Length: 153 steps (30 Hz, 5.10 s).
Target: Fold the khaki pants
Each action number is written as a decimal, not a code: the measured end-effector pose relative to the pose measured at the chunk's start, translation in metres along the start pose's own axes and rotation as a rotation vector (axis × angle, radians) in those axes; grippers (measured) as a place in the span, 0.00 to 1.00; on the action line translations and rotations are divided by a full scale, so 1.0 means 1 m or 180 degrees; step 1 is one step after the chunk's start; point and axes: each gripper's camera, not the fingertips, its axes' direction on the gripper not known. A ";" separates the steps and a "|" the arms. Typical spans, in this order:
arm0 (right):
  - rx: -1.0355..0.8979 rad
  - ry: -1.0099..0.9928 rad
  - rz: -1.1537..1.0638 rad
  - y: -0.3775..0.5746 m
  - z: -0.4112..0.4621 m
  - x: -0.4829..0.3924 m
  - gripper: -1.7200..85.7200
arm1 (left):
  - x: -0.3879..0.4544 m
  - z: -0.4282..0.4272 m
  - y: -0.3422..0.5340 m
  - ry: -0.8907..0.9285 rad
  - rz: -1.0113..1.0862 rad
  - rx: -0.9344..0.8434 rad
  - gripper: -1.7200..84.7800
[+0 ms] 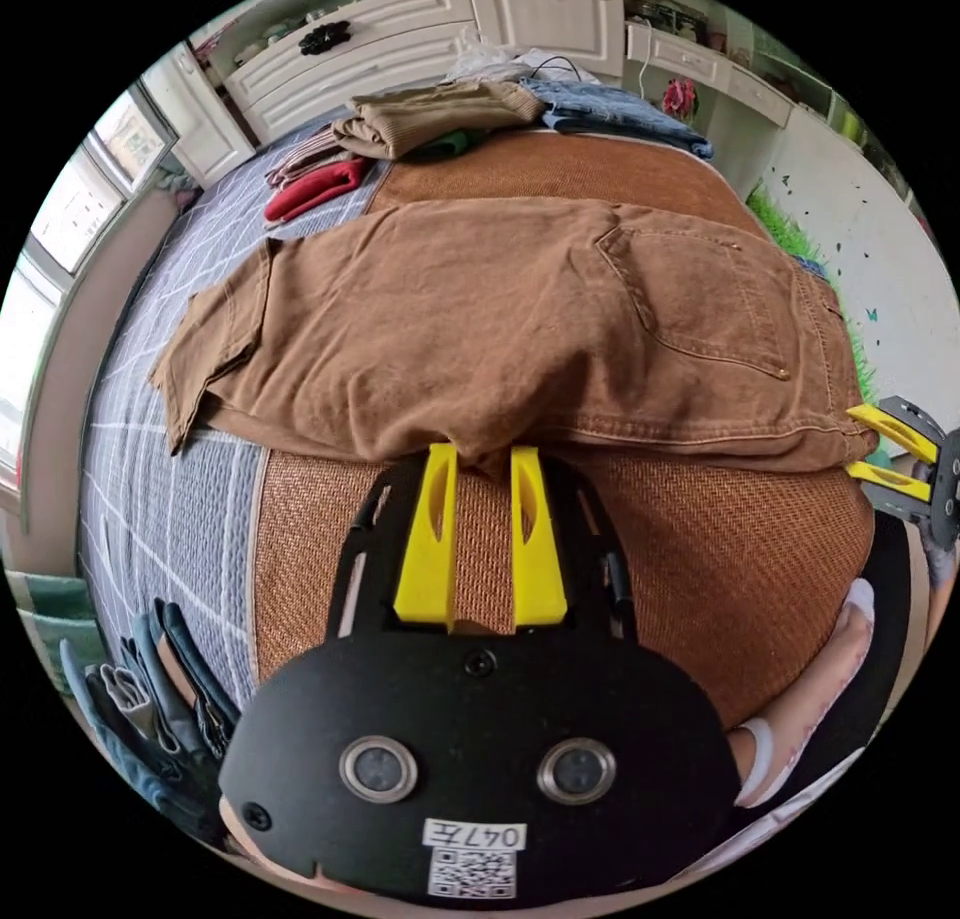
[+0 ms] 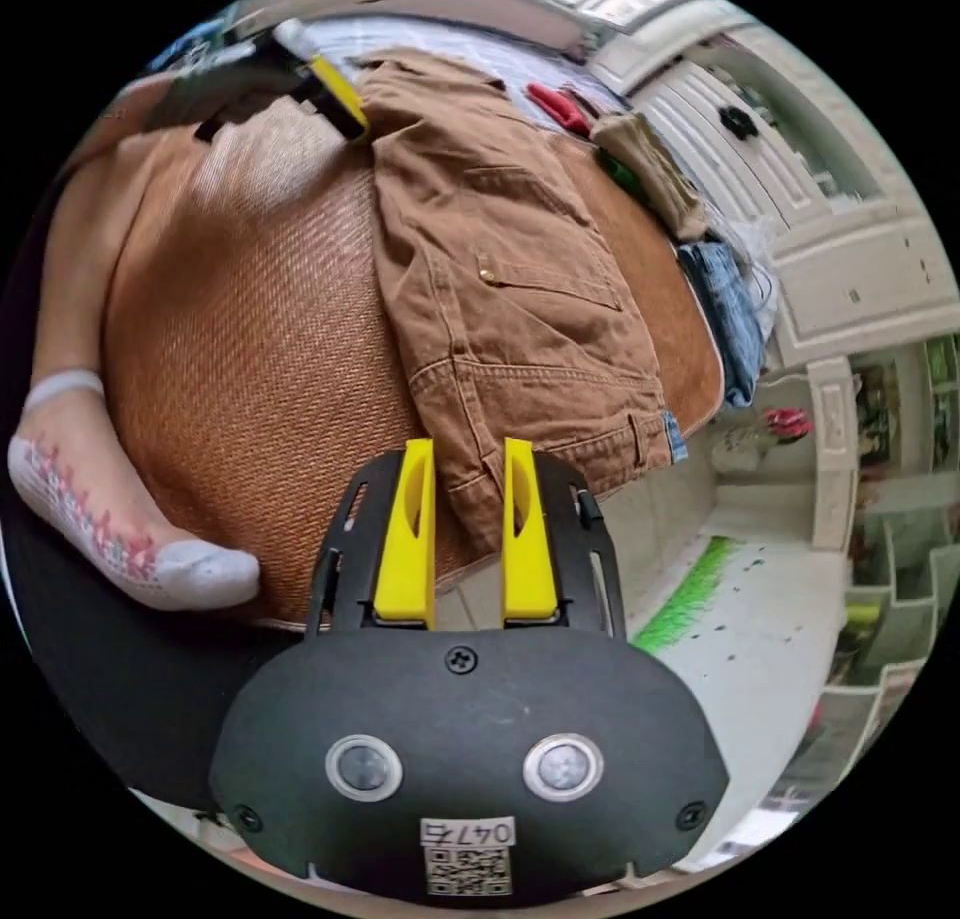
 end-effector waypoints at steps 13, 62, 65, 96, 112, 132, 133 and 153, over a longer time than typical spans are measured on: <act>-0.0053 0.0335 -0.0290 -0.001 -0.099 0.025 0.03 | 0.094 -0.066 0.016 0.0833 0.0760 -0.0559 0.07; -0.0725 -0.0094 0.0519 -0.011 -0.134 0.105 0.03 | -0.442 0.258 0.206 0.0161 -0.1936 -0.0285 0.11; -0.0756 -0.0114 0.0454 -0.012 -0.133 0.110 0.03 | -0.468 0.336 0.269 0.0966 -0.2567 -0.0117 0.11; -0.0893 -0.0209 0.0548 -0.022 -0.111 0.148 0.03 | -0.541 0.589 0.511 0.1851 -0.3579 0.0667 0.11; -0.0903 -0.0215 0.0527 -0.026 -0.107 0.157 0.03 | -0.532 0.554 0.481 0.1206 -0.2796 0.0607 0.01; -0.0898 -0.0257 0.0592 -0.029 -0.103 0.175 0.03 | -0.567 0.510 0.499 0.1891 -0.3297 0.1004 0.09; -0.0902 -0.0268 0.0612 -0.029 -0.102 0.177 0.03 | -0.567 0.511 0.494 0.2013 -0.3286 0.1061 0.09; -0.0673 -0.0138 0.0014 -0.084 -0.134 0.207 0.03 | -0.560 0.184 0.460 -0.0053 -0.3226 0.0232 0.01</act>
